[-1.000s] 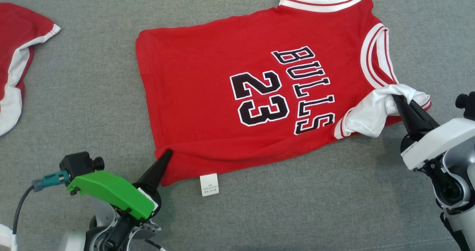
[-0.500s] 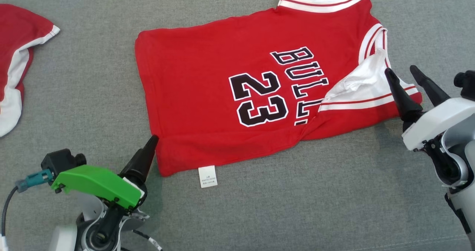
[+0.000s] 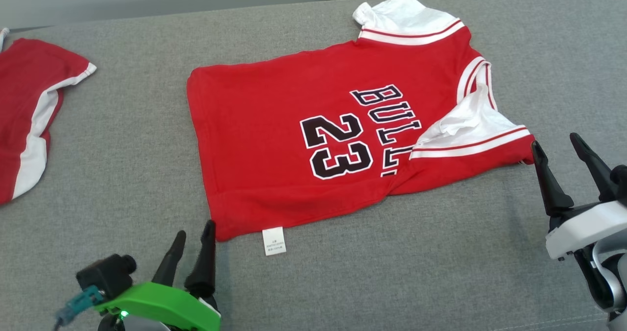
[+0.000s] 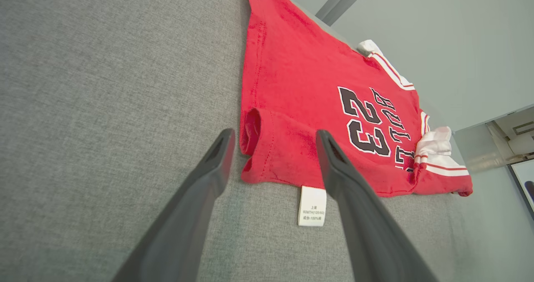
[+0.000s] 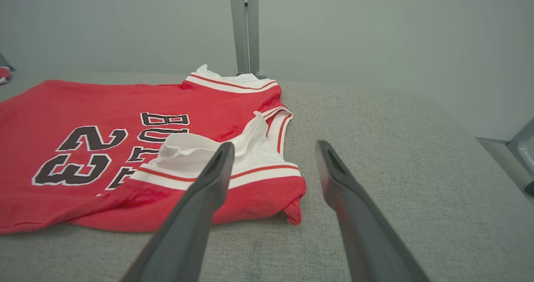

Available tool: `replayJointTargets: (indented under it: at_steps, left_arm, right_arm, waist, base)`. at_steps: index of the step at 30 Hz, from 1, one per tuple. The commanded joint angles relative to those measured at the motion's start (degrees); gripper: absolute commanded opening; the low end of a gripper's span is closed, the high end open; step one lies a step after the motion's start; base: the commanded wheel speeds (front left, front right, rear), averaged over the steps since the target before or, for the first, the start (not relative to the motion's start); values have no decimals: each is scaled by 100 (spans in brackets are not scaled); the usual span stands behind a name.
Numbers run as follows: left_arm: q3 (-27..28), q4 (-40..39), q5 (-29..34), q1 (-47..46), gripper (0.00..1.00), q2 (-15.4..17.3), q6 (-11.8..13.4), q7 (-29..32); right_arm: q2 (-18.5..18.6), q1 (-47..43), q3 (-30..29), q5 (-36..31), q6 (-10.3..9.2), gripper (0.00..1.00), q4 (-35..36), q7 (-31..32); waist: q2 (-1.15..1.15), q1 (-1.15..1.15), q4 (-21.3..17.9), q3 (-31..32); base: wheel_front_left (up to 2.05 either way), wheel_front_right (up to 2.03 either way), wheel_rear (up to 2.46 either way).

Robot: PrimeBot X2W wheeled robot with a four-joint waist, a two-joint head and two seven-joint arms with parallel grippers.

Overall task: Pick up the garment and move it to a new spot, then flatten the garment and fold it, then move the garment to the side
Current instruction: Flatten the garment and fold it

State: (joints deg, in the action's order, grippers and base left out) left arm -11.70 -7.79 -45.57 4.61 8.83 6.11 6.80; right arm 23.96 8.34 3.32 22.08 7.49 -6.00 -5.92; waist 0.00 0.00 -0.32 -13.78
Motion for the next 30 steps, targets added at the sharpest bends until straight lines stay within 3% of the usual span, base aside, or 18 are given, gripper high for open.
replayJointTargets:
  at_steps: [1, 6, 14, 30]
  left_arm:
    - [-125, 104, 337, 56, 100, 73, -54, -202]
    - [-431, 608, 1017, 13, 100, 92, -18, -752]
    - [-548, 1606, 1605, -384, 100, 357, -12, -1105]
    - [-728, 2383, 1590, -1011, 100, 245, -274, -1320]
  right_arm:
    - [-67, -135, -112, -219, -1, 100, 41, -165]
    - [-319, -282, -310, -813, 0, 100, -34, -500]
    - [-530, -131, -335, -964, -1, 100, -158, -610]
    - [-446, 44, -275, -895, -1, 100, -240, -512]
  waist:
    - [0, 0, -70, 116]
    - [0, 0, -68, 36]
    - [0, 0, -23, -228]
    - [0, 0, -3, -332]
  base:
    - [0, 0, 0]
    - [0, 0, 0]
    - [0, 0, 0]
    - [0, 0, 0]
